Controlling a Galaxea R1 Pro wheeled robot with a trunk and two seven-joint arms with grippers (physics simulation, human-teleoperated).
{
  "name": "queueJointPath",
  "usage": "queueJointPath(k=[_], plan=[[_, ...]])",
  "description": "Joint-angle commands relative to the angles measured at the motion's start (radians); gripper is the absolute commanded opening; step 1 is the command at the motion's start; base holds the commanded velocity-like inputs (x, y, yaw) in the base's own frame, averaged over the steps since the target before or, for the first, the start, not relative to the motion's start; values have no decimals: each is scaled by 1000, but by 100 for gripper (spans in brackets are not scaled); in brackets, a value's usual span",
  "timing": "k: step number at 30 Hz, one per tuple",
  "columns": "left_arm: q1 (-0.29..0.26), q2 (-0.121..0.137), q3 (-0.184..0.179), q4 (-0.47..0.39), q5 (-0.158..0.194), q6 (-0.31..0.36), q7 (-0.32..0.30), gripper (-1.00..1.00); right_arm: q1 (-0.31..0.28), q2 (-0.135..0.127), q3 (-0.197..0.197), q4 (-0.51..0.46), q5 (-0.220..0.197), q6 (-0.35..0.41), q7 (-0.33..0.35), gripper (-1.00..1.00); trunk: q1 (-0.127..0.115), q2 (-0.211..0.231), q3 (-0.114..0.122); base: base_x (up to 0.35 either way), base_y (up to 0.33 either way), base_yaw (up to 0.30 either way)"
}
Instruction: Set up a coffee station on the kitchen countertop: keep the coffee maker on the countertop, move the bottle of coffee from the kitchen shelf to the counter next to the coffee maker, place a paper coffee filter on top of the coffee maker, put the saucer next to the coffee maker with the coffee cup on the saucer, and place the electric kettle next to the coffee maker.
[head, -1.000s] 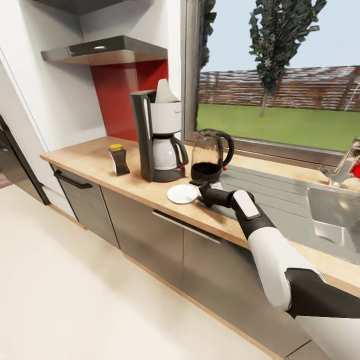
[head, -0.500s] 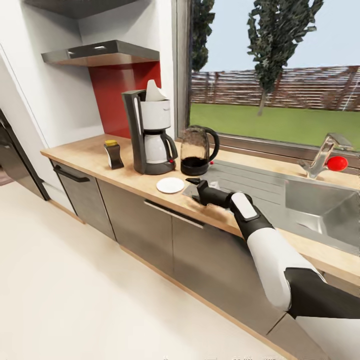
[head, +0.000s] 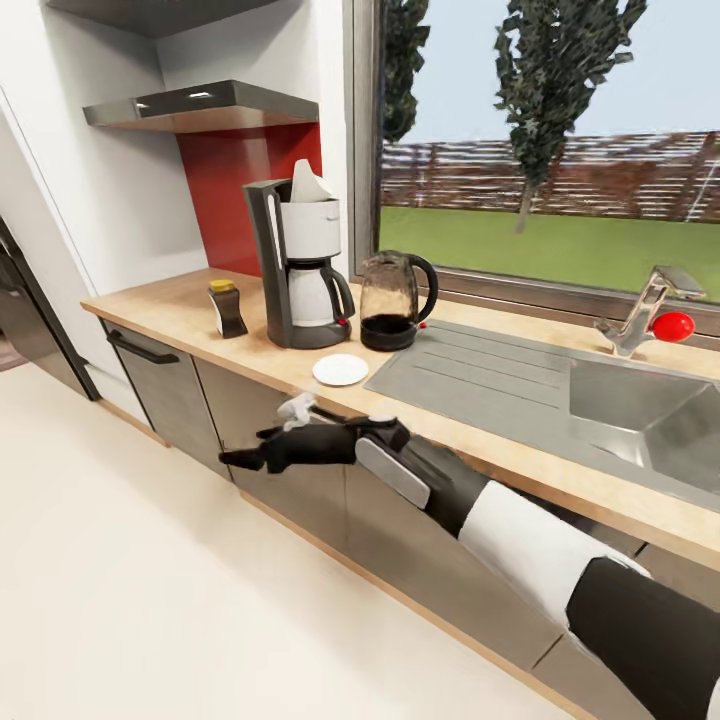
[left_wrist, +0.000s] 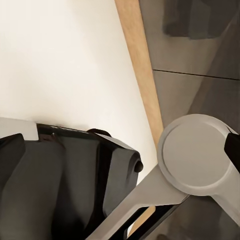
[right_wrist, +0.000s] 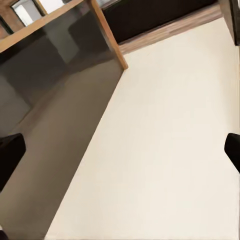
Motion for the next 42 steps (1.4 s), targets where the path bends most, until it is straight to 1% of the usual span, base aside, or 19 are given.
queueJointPath(k=[1, 3, 4, 5, 7, 9, 10, 11, 12, 14, 15, 18, 19, 21, 23, 27, 29, 33, 42], plan=[[0, 0, -8, 0, 9, 11, -4, 100, 9, -1, 21, 0, -9, -9, 1, 100, 0, 0, -1, 0, 0, 0], [0, 0, -8, 0, 9, 11, -6, 100, 55, -2, 57, -2, -7, -37, 3, 100, 0, 0, -1, 0, 0, 0], [0, 0, -8, 0, 9, 11, -6, 100, 117, -8, 75, -1, -5, -51, 4, 100, 0, 0, -1, 0, 0, 0], [-1, 0, -8, 0, 9, 11, -5, 100, 138, -15, 79, -1, -4, -54, 4, 100, 0, 0, -1, 0, 0, 0], [-1, 0, -5, 0, 9, 11, -5, 100, 183, -37, 85, 0, -3, -62, 5, 100, 0, 0, -1, 0, 0, 0], [0, -1, 15, -1, 9, 11, -5, 100, 247, -72, 90, 4, -2, -84, 6, 100, 0, 0, -1, 0, 0, 0], [0, -1, 28, -1, 9, 11, -5, 100, 268, -84, 91, 9, -2, -95, 6, 100, 0, 0, -1, 0, 0, 0], [0, -2, 86, -1, 9, 11, -5, 100, 329, -129, 93, 39, -2, -142, 10, 100, 0, 0, -1, 0, 0, 0], [0, -2, 105, -1, 9, 11, -5, 100, 348, -143, 94, 52, -3, -159, 15, 100, 0, 0, -1, 0, 0, 0], [0, -7, 154, -1, 9, 12, -5, 100, 424, -190, 94, 126, -2, -220, 58, 100, 0, 0, -1, 0, 0, 0], [0, -18, 171, 0, 9, 12, -4, 100, 484, -217, 94, 210, -1, -264, 108, 100, 0, 0, -1, 0, 0, 0], [0, -33, 180, 0, 9, 11, -3, 100, 534, -235, 94, 312, -1, -325, 163, 100, 0, 0, -1, 0, 0, 0], [0, -43, 184, 0, 9, 9, -3, 100, 559, -244, 94, 390, -1, -376, 201, 100, 0, 0, -1, 0, 0, 0], [0, -53, 186, 0, 9, 8, -3, 100, 581, -249, 95, 475, -1, -427, 241, 100, 0, 0, -1, 0, 0, 0], [0, -67, 188, 0, 9, 6, 1, 100, 623, -255, 94, 666, -2, -509, 320, 100, 0, 0, -1, 0, 0, 0], [0, -73, 189, 0, 9, 5, 7, 100, 656, -257, 94, 790, -2, -548, 360, 100, 0, 0, -1, 0, 0, 0], [0, -76, 189, 0, 8, 4, 9, 100, 707, -259, 94, 858, 0, -568, 377, 100, 0, 0, -1, 0, 0, 0], [0, -79, 189, 0, 7, 3, 12, 100, 744, -260, 95, 908, 1, -588, 381, 100, 0, 0, -1, 0, 0, 0], [0, -83, 189, 0, 7, 3, 65, 100, 754, -259, 95, 928, 2, -593, 372, 100, 0, 0, -1, 0, 0, 0]])
